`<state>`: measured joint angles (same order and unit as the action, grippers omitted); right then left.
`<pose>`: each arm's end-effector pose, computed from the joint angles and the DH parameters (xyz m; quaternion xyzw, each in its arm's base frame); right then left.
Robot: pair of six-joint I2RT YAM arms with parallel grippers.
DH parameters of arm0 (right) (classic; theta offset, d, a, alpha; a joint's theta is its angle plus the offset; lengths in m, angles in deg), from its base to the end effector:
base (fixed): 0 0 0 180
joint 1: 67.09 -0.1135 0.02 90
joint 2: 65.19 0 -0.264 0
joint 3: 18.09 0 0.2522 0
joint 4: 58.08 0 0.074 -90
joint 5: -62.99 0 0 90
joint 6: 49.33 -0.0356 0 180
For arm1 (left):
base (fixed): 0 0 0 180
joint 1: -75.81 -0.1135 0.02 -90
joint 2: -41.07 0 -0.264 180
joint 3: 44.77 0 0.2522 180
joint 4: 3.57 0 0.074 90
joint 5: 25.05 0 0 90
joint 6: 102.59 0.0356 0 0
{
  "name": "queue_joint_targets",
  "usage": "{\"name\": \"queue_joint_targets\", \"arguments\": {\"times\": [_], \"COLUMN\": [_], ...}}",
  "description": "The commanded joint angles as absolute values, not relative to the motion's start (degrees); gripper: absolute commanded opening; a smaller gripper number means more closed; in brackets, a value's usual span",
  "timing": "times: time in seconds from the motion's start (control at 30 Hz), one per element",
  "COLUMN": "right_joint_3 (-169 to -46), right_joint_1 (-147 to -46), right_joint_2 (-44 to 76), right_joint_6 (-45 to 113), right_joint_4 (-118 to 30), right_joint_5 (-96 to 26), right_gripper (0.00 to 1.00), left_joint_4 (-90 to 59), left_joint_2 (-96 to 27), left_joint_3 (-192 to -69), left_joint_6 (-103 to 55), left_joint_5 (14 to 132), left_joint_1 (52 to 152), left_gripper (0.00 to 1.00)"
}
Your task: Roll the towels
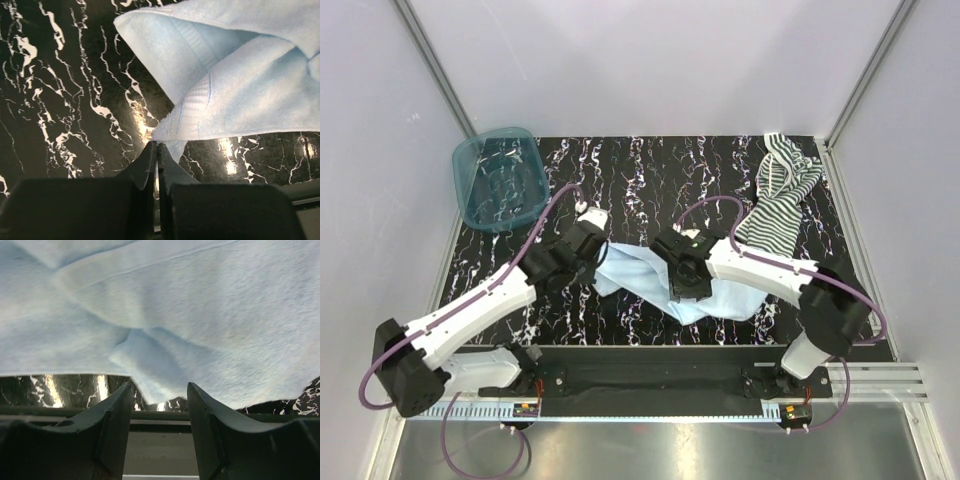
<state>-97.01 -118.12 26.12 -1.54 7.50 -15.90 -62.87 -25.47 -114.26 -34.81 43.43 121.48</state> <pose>0.1909 0.2251 0.2168 -0.0660 0.9877 0.0097 0.1416 0.1674 -0.1526 0.2795 0.1382 0.9317 -0.0105 0.3357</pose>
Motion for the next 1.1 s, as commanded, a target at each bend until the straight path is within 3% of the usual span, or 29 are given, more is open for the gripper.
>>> {"name": "queue_joint_targets", "arguments": {"times": [0.0, 0.33, 0.6, 0.87, 1.07], "right_joint_3": [-100.57, -108.03, -114.19, -119.30, -119.82], "right_joint_1": [-118.25, -125.88, -127.56, -127.39, -123.96], "right_joint_2": [28.76, 38.60, 36.41, 44.58, 46.60], "right_joint_6": [-3.80, -7.57, -8.37, -3.28, -0.11], "right_joint_4": [7.45, 8.68, 10.52, 8.78, 5.53], "right_joint_5": [-11.19, -9.45, -1.70, -1.00, -2.14], "right_gripper": [0.54, 0.53, 0.49, 0.61, 0.62], "left_joint_4": [-62.86, -61.10, -61.19, -61.27, -61.19], "left_joint_2": [-20.56, -20.10, -19.40, -19.14, -19.57], "left_joint_3": [-112.42, -111.62, -111.18, -110.74, -110.65], "left_joint_6": [-31.49, -30.08, -30.35, -30.26, -30.17], "left_joint_5": [44.02, 47.28, 47.02, 47.02, 47.45], "left_joint_1": [119.58, 117.21, 117.21, 117.21, 117.21], "left_gripper": [0.00, 0.00, 0.00, 0.00, 0.00]}}
